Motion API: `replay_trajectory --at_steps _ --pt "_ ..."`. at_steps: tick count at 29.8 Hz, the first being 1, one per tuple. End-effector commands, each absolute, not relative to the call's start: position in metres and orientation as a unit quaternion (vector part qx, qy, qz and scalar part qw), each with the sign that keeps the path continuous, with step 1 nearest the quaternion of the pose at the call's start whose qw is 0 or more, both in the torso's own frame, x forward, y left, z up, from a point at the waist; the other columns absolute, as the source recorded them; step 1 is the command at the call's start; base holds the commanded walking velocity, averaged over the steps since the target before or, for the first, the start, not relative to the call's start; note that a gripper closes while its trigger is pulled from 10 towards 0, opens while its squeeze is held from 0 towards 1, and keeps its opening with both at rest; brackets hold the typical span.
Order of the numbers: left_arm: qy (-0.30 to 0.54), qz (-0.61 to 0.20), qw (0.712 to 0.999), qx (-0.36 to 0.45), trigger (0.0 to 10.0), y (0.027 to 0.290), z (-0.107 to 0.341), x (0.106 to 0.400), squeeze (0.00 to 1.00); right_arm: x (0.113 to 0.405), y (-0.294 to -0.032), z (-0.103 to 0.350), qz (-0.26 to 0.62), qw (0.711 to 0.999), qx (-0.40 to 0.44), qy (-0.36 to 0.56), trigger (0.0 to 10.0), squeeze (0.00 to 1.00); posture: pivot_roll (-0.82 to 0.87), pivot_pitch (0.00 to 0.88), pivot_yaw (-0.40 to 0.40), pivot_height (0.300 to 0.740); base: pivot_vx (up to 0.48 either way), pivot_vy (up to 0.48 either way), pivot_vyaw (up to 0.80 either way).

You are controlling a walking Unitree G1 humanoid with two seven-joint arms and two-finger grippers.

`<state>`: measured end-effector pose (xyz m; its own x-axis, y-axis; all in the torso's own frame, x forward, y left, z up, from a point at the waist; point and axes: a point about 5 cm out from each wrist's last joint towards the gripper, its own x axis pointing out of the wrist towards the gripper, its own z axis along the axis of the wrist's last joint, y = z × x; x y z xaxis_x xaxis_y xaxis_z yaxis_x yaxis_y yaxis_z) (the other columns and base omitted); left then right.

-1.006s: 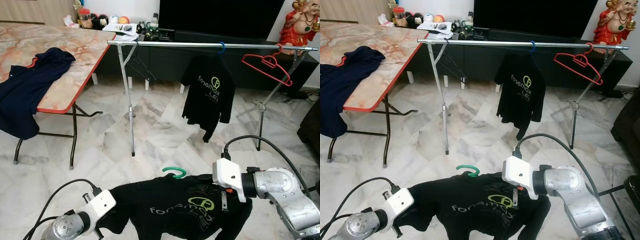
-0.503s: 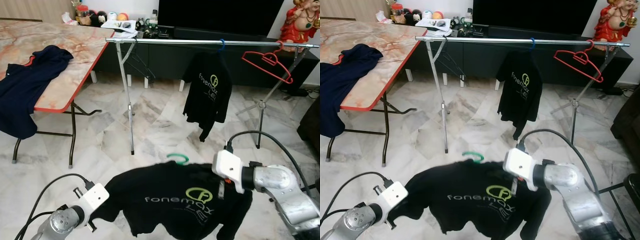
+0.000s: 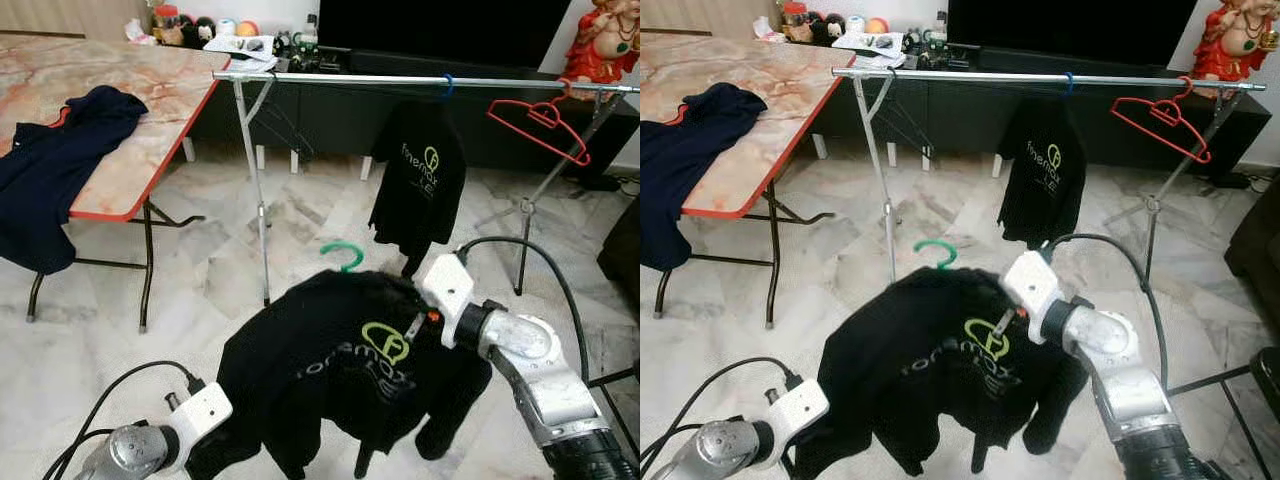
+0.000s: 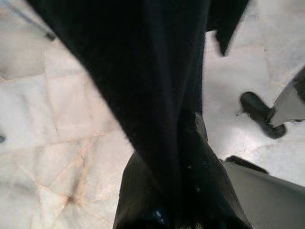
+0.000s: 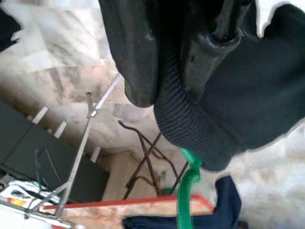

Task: Hang hanger

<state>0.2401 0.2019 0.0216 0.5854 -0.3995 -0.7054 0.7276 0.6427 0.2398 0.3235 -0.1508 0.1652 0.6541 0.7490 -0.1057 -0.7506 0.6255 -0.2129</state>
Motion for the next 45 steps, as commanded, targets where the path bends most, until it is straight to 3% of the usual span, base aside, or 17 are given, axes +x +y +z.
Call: replay_trajectory --at_steps 1,7,11,12,13,17,23,25,33,39,40,42,45 --pt "0.403 -0.358 0.809 0.235 0.0 0.209 -0.005 0.208 0.0 0.325 -0.167 0.218 0.342 0.929 -0.036 -0.135 10.0 0.0 0.06 0.105 -0.067 0.74 0.0 0.0 0.0" --pt "0.387 -0.379 0.815 0.208 0.0 0.206 0.01 0.212 0.0 0.322 -0.157 0.213 0.336 0.93 0.039 -0.145 10.0 0.0 0.08 0.097 -0.058 0.74 0.0 0.0 0.0" --pt "0.363 -0.368 0.833 0.196 0.0 0.205 0.021 0.218 0.0 0.321 -0.155 0.2 0.344 0.932 -0.012 -0.109 10.0 0.0 0.08 0.096 -0.058 0.74 0.0 0.0 0.0" --pt "0.346 -0.352 0.845 0.207 0.0 0.207 0.025 0.223 0.0 0.32 -0.155 0.19 0.357 0.929 -0.057 -0.08 10.0 0.0 0.08 0.097 -0.059 0.74 0.0 0.0 0.0" --pt "0.307 -0.305 0.873 0.225 0.0 0.214 0.036 0.237 0.0 0.319 -0.162 0.172 0.372 0.918 -0.134 -0.021 10.0 0.0 0.08 0.097 -0.062 0.74 0.0 0.0 0.0" --pt "0.249 -0.26 0.901 0.243 0.0 0.22 0.053 0.253 0.0 0.318 -0.178 0.153 0.374 0.904 -0.201 0.056 10.0 0.0 0.08 0.096 -0.063 0.74 0.0 0.0 0.0" --pt "0.17 -0.179 0.935 0.254 0.0 0.23 0.081 0.277 0.0 0.318 -0.198 0.142 0.374 0.887 -0.246 0.117 10.0 0.0 0.08 0.092 -0.056 0.74 0.0 0.0 0.0" --pt "0.126 -0.144 0.949 0.252 0.0 0.233 0.097 0.287 0.0 0.311 -0.204 0.131 0.401 0.859 -0.276 0.159 10.0 0.0 0.08 0.093 -0.057 0.74 0.0 0.0 0.0" --pt "0.057 -0.071 0.967 0.237 0.0 0.244 0.125 0.298 0.0 0.303 -0.219 0.111 0.402 0.831 -0.309 0.23 10.0 0.0 0.08 0.099 -0.056 0.74 0.0 0.0 0.0" --pt "0.044 -0.07 0.971 0.225 0.0 0.243 0.126 0.295 0.0 0.33 -0.258 0.119 0.183 0.902 -0.317 0.228 10.0 0.0 0.08 0.106 -0.062 0.74 0.0 0.0 0.0" --pt "0.043 -0.067 0.972 0.223 0.0 0.244 0.126 0.293 0.0 0.338 -0.272 0.127 0.097 0.921 -0.314 0.208 10.0 0.0 0.08 0.11 -0.066 0.74 0.0 0.0 0.0" --pt "0.046 -0.066 0.971 0.224 0.0 0.245 0.124 0.292 0.0 0.342 -0.278 0.138 0.04 0.938 -0.3 0.17 10.0 0.0 0.08 0.11 -0.066 0.74 0.0 0.0 0.0" --pt "0.069 -0.082 0.97 0.22 0.0 0.242 0.116 0.289 0.0 0.346 -0.261 0.153 0.061 0.984 -0.141 0.096 10.0 0.0 0.08 0.112 -0.067 0.74 0.0 0.0 0.0"
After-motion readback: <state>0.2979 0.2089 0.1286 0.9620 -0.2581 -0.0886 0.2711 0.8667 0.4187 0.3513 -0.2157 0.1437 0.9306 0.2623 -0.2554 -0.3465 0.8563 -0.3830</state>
